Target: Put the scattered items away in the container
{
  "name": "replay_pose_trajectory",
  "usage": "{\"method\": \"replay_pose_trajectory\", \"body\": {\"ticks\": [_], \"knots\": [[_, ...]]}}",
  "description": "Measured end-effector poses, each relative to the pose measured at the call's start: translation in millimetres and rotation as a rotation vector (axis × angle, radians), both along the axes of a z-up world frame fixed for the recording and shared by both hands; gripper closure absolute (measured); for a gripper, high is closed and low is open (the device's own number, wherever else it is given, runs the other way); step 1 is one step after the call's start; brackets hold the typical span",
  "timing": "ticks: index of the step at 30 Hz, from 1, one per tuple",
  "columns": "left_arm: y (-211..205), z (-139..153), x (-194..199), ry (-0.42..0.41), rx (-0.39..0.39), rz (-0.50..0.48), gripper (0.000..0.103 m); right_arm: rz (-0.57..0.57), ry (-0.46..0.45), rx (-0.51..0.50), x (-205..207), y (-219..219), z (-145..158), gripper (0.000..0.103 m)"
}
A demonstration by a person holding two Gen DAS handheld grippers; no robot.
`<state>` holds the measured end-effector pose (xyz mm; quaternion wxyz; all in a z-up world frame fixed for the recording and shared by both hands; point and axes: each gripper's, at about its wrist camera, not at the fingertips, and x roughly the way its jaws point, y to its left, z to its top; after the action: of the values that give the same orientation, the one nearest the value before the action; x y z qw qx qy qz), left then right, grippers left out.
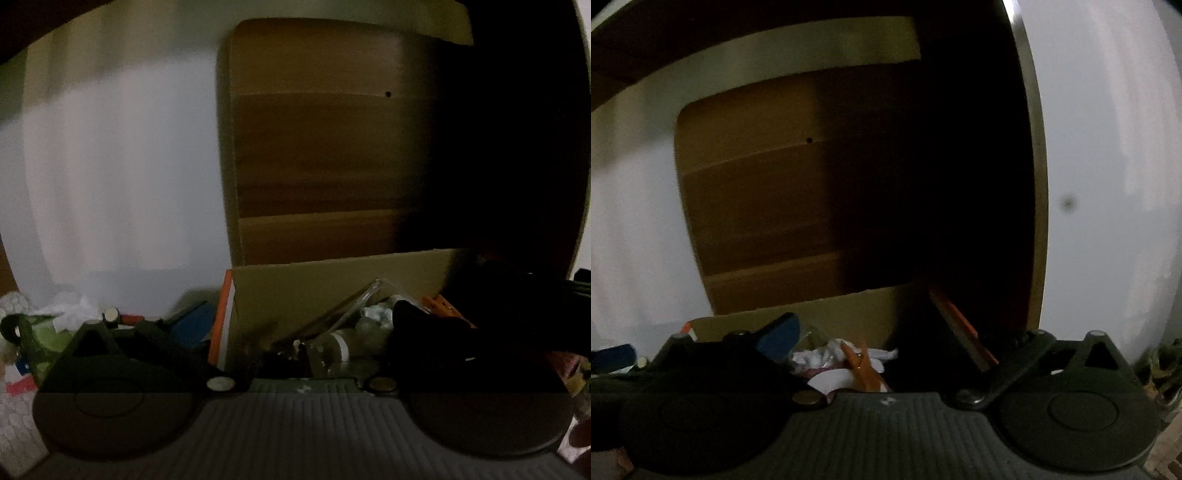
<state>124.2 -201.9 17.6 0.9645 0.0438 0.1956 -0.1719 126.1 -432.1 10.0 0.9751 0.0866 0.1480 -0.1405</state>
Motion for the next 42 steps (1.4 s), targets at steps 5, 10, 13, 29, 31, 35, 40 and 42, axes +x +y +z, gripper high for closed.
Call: {"method": "replay_pose_trajectory", "body": {"ticks": [5,10,13,29,31,35,40,42], "knots": [[5,4,-4,0.000,0.005,-0.020,0.000,0.005,0.008,-0.005,-5,5,4,0.000],[9,8,-6,0.005,0.005,-0.028,0.000,-0.004,0.009,-0.001,-10,6,7,0.000],[11,10,-7,0.011,0.004,-0.032,0.000,-0.009,0.009,0.000,-14,8,8,0.000],[15,11,-16,0.025,0.007,-0.037,0.000,-0.016,0.000,0.004,-29,15,14,0.000],[16,10,-17,0.028,0.007,-0.039,0.000,-0.016,0.002,0.005,-29,15,13,0.000],[16,10,-19,0.030,0.009,-0.041,0.000,-0.013,0.002,0.007,-29,16,14,0.000],[18,10,-20,0.032,0.010,-0.039,0.000,-0.010,0.002,0.009,-29,18,14,0.000],[19,10,-20,0.035,0.008,-0.036,0.000,-0.010,0.000,0.008,-30,20,15,0.000]]}}
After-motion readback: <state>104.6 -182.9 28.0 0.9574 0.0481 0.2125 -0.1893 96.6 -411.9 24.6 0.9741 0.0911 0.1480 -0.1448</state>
